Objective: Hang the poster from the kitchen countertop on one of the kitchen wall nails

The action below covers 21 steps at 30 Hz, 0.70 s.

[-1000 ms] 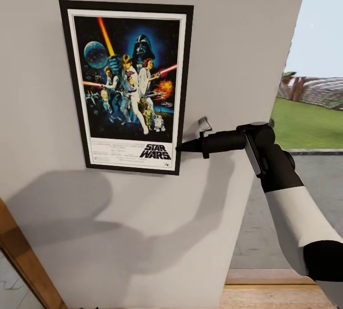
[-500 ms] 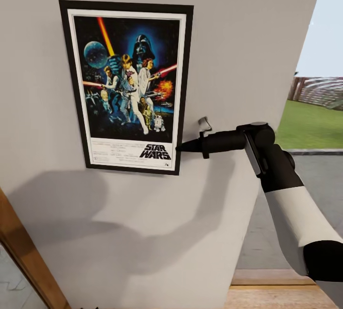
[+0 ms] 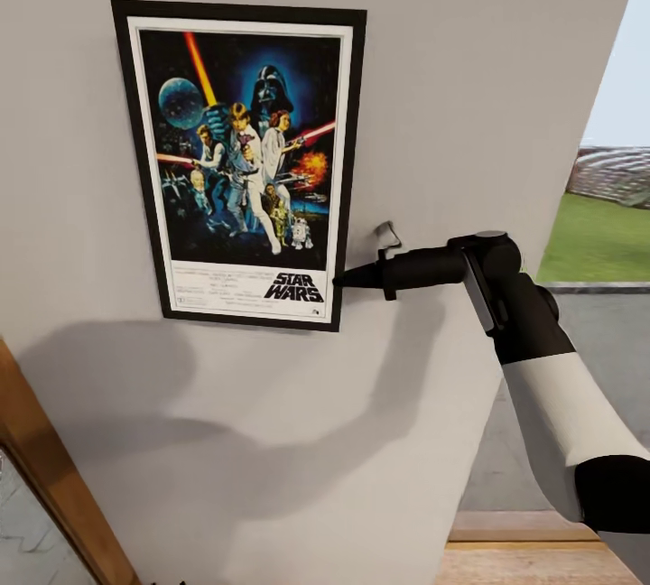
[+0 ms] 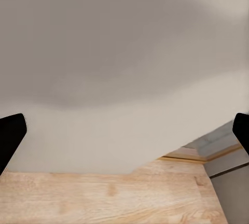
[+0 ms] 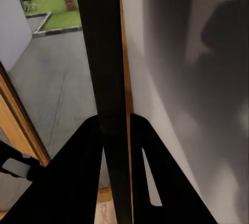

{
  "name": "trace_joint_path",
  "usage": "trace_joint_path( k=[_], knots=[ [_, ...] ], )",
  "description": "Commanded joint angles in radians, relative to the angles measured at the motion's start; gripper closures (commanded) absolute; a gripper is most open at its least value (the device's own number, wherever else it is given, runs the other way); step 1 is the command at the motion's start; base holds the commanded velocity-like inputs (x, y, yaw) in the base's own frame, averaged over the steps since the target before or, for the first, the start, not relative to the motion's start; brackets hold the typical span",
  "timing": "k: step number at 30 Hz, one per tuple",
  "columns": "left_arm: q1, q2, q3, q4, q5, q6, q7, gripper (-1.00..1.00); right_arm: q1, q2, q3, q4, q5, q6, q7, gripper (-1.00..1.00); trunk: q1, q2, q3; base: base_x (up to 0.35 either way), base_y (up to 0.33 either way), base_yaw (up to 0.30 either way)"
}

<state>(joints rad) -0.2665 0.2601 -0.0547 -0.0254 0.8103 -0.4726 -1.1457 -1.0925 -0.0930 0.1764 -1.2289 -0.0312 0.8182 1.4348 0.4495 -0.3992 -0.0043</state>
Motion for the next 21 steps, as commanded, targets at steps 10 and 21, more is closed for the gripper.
trace_joint_path(
  k=[10,21],
  knots=[
    [0.0,0.001,-0.005,0.0,0.006,-0.004,-0.002,-1.0,0.0,-0.001,0.002,0.0,-0.004,0.013,0.003,1.0,0.0,-0.001,0.0,0.008,0.062,0.0],
    [0.0,0.001,-0.005,0.0,0.006,-0.004,-0.002,-1.0,0.0,-0.001,0.002,0.0,-0.004,0.014,0.003,1.0,0.0,-0.001,0.0,0.0,0.016,0.0]
  ],
)
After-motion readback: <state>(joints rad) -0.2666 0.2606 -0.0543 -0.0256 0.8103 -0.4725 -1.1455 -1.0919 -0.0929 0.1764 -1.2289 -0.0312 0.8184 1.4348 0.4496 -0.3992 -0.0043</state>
